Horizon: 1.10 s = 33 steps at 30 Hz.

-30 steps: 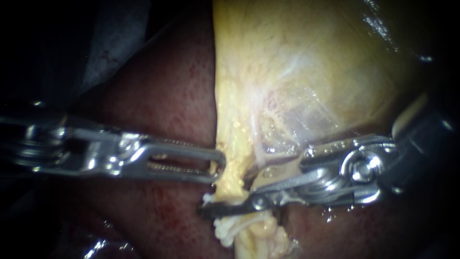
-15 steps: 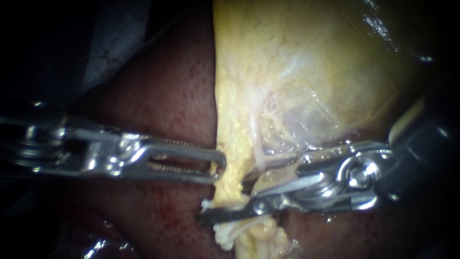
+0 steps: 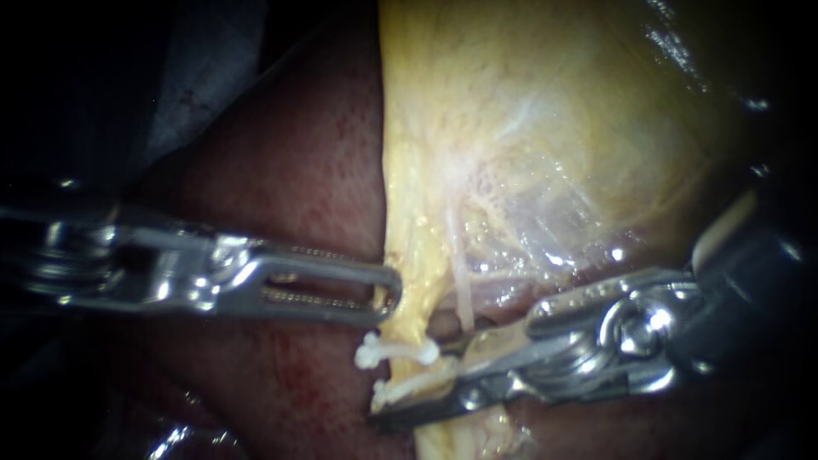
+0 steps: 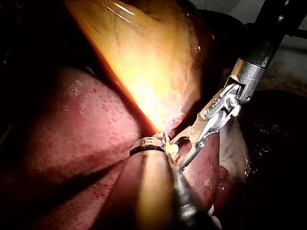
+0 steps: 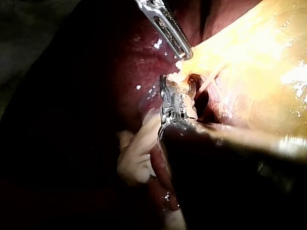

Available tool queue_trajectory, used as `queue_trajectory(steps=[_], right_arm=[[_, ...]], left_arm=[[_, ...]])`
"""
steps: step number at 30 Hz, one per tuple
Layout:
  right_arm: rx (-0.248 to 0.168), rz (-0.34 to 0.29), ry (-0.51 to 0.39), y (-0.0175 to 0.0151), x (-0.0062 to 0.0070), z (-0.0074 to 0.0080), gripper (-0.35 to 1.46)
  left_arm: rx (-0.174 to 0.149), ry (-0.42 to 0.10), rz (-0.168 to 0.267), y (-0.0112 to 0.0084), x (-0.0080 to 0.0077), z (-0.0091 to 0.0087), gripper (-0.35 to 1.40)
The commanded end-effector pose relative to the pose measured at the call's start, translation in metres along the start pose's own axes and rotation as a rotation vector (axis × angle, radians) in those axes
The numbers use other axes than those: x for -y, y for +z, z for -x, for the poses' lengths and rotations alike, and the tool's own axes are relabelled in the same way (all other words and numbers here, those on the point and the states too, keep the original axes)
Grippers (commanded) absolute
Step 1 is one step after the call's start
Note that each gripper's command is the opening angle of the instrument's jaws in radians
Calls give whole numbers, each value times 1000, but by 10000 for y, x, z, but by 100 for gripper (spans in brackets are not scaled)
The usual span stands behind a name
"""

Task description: Going back third clip left tube

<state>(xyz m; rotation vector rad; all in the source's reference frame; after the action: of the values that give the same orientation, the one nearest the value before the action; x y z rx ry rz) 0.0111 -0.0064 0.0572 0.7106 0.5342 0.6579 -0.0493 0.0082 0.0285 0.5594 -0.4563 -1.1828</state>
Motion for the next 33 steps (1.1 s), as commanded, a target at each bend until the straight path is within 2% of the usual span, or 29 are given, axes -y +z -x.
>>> queue_trajectory(steps=[1, 7, 15, 19, 25, 28, 33], right_arm=[[-1, -1, -1, -2, -3, 1, 47], [0, -8, -15, -11, -15, 4, 49], [-40, -34, -25, -35, -38, 19, 50], [-42, -40, -25, -55, -45, 26, 50], [-87, -74, -15, -96, -50, 31, 50], [-127, -97, 0, -118, -52, 29, 50], [-151, -94, 10, -151, -57, 24, 50]], left_arm=[[0, 0, 0, 0, 0, 0, -35], [0, 0, 0, 0, 0, 0, -35], [0, 0, 0, 0, 0, 0, -35], [0, 0, 0, 0, 0, 0, -35], [0, 0, 0, 0, 0, 0, -35], [0, 0, 0, 0, 0, 0, -35], [0, 0, 1, 1, 0, -1, -35]])
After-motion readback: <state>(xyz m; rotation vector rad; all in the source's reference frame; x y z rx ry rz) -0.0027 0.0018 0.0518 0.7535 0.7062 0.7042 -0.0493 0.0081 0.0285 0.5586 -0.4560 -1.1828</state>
